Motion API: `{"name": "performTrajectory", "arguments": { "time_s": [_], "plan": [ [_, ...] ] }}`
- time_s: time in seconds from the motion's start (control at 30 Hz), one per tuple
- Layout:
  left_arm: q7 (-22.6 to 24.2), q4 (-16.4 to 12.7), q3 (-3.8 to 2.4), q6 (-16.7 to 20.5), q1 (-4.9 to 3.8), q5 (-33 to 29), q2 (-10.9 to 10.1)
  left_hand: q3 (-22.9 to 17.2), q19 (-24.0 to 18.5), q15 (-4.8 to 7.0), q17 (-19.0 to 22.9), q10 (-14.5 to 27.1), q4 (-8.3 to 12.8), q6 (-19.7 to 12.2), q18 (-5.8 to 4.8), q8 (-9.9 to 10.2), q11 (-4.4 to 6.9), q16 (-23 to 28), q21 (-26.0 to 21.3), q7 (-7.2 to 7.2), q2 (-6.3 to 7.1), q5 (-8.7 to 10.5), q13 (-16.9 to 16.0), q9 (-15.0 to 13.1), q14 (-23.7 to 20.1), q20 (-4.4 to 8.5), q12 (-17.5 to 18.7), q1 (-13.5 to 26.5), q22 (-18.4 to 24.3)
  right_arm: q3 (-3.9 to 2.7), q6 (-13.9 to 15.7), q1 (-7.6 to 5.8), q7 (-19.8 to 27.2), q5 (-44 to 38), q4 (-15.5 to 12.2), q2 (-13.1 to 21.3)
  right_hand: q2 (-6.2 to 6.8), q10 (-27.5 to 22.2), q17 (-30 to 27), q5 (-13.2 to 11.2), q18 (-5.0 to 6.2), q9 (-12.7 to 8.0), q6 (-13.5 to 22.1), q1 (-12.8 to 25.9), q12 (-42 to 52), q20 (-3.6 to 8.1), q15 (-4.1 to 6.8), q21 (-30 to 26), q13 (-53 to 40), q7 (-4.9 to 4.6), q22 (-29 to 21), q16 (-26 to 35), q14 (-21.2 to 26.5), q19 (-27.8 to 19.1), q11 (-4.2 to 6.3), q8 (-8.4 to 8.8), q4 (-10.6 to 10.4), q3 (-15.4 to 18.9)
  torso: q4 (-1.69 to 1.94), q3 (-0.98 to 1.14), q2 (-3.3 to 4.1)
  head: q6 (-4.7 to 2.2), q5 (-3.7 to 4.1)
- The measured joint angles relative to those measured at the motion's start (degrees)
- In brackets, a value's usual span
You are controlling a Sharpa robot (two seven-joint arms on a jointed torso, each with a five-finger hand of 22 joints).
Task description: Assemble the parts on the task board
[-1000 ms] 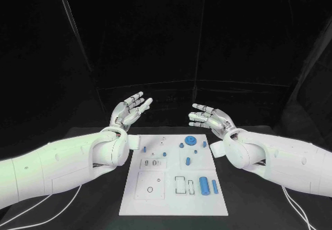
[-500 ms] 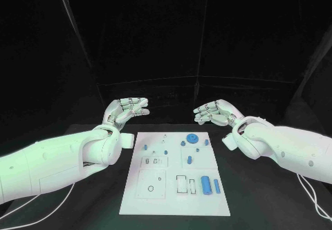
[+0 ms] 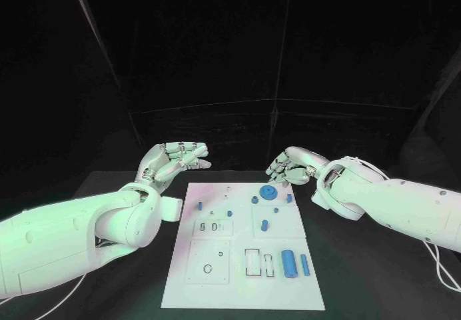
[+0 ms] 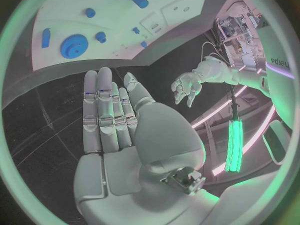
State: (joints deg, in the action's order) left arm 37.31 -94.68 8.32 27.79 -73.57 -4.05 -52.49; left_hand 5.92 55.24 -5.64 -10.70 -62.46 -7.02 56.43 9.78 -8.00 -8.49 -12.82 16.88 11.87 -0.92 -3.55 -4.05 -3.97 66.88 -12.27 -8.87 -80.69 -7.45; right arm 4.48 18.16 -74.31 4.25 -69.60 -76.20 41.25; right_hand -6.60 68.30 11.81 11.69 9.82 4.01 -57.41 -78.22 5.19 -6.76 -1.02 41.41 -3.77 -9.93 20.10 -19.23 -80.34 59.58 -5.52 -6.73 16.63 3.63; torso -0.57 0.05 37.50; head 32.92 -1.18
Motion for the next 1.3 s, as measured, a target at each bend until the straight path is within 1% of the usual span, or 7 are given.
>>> {"name": "performTrajectory", "arguments": {
  "time_s": [0.07, 0.2, 0.4, 0.47, 0.53, 0.73, 1.3],
  "plan": [
    [0.0, -1.0, -0.02, 0.0, -0.22, 0.2, -0.4, 0.2, 0.2, 0.00, -0.1, 0.0, 0.2, 0.0, 0.00, 0.0, 0.00, 0.0, 0.0, 0.00, 0.00, 0.00, 0.0, 0.1, 0.0, 0.17, 0.1, 0.0, 0.1, -0.03, -0.6, -0.14, -1.5, -3.0, -0.2, -0.2, 1.20, 0.0, 4.1, 0.0, 0.00, -0.2, 0.0, 1.2, -1.3, 0.54, 0.64, 5.0, 0.0, 0.00, 3.0, -3.6, -3.0, 1.5, 0.00, 2.00, -0.1, -0.6, 0.07, -0.01, 0.79, -0.65, -0.19],
    [0.0, -2.7, -0.02, 0.0, -0.43, 0.5, -0.8, 0.6, 0.2, 0.00, -0.4, 0.0, 0.6, 0.0, -0.01, 0.9, 0.00, 0.6, 0.0, 0.00, 0.00, 0.00, 0.2, 0.2, 0.0, 0.18, 1.0, 0.0, 0.3, -0.02, -1.9, -0.25, -4.2, -8.6, -0.7, -0.8, 1.37, -0.8, 7.0, -0.4, -0.01, -0.2, 0.0, 1.4, -1.4, 0.58, 0.83, 8.3, -0.1, 0.00, 5.1, -6.3, -3.4, 2.1, -0.11, 2.59, -0.2, -1.1, 0.25, -0.04, 2.15, -1.46, -0.24],
    [0.0, -4.1, 0.00, 0.0, -0.53, 0.7, -0.8, 0.6, 0.2, 0.00, -0.5, 0.0, 0.6, 0.0, -0.01, 0.9, 0.00, 0.6, 0.0, 0.00, 0.00, 0.00, 0.2, 0.2, 0.0, 0.18, 1.0, 0.0, 0.3, -0.02, -3.7, -0.35, -6.2, -14.7, -1.3, -2.0, 1.62, -0.9, 11.6, -0.4, -0.09, -0.1, 0.0, 2.0, -1.4, 0.69, 0.83, 18.6, -0.2, 0.00, 18.0, -12.0, -3.4, 6.9, 0.01, 2.80, -0.1, -2.1, 0.36, -0.11, 3.88, -1.50, -0.25],
    [0.0, -4.1, 0.01, -0.1, -0.54, 0.8, -0.8, 0.6, 0.2, 0.00, -0.5, 0.0, 0.6, 0.0, -0.01, 0.9, 0.00, 0.6, 0.0, 0.00, 0.00, 0.00, 0.2, 0.2, 0.0, 0.18, 1.0, 0.0, 0.3, -0.03, -4.1, -0.36, -6.6, -16.0, -1.5, -2.3, 1.61, -1.0, 13.0, -0.7, -1.39, -0.1, 0.0, 2.2, -1.4, 0.68, 0.83, 22.0, -0.2, 0.00, 22.6, -14.0, -3.4, 8.5, 0.10, 2.80, -0.3, -2.4, 0.36, -0.12, 4.27, -1.48, -0.25],
    [0.0, -4.1, 0.01, -0.1, -0.56, 0.8, -0.7, 0.6, 0.2, 0.00, -0.5, 0.0, 0.5, 0.0, -0.01, 0.9, -0.02, 0.6, 0.0, 0.00, 0.00, 0.00, 0.1, 0.2, 0.0, 0.18, 1.2, 0.0, 0.3, -0.04, -4.6, -0.37, -7.0, -17.2, -1.5, -2.6, 1.86, -1.0, 14.3, -0.7, -1.41, -0.1, 0.0, 2.5, -1.4, 0.70, 0.83, 24.8, -0.2, 0.00, 26.5, -15.9, -3.4, 9.9, 0.10, 2.80, -0.2, -2.9, 0.36, -0.14, 4.65, -1.42, -0.20],
    [0.0, -4.0, 0.01, -0.3, -0.57, 0.9, -0.5, 0.4, 0.2, 0.00, -0.6, 0.2, 0.7, 0.0, -0.02, 0.9, -0.22, 0.9, 0.0, 0.00, -0.21, 0.00, 0.1, 0.2, 0.0, 0.18, 1.3, -0.2, 0.4, -0.06, -5.5, -0.38, -7.8, -19.6, -1.4, -3.4, 1.91, -1.2, 20.7, -0.7, -3.15, -0.1, 0.0, 3.0, -1.4, 0.46, 0.83, 31.0, -0.2, 0.00, 35.2, -23.6, -3.4, 12.8, -0.11, 2.80, -0.3, -4.0, 0.23, -0.14, 5.44, -1.27, -0.16],
    [0.0, -3.4, 0.00, -0.7, -0.59, 1.0, -0.2, 0.5, 0.2, 0.00, -0.6, 0.2, 0.9, 0.0, -0.03, 1.1, -0.22, 0.9, 0.0, 0.00, -0.21, 0.00, 0.2, 0.1, 0.0, 0.18, 1.3, -0.2, 0.4, -0.10, -6.3, -0.41, -9.5, -22.2, 0.6, -5.4, 1.66, -1.2, 29.3, -1.4, -4.07, -0.1, 0.2, 3.2, -1.4, 0.25, 0.83, 36.3, -0.2, 0.19, 43.5, -33.6, -3.4, 15.4, -0.11, 2.80, -0.4, -7.0, 0.19, -0.13, 5.91, -1.63, -0.56]
  ]
}}
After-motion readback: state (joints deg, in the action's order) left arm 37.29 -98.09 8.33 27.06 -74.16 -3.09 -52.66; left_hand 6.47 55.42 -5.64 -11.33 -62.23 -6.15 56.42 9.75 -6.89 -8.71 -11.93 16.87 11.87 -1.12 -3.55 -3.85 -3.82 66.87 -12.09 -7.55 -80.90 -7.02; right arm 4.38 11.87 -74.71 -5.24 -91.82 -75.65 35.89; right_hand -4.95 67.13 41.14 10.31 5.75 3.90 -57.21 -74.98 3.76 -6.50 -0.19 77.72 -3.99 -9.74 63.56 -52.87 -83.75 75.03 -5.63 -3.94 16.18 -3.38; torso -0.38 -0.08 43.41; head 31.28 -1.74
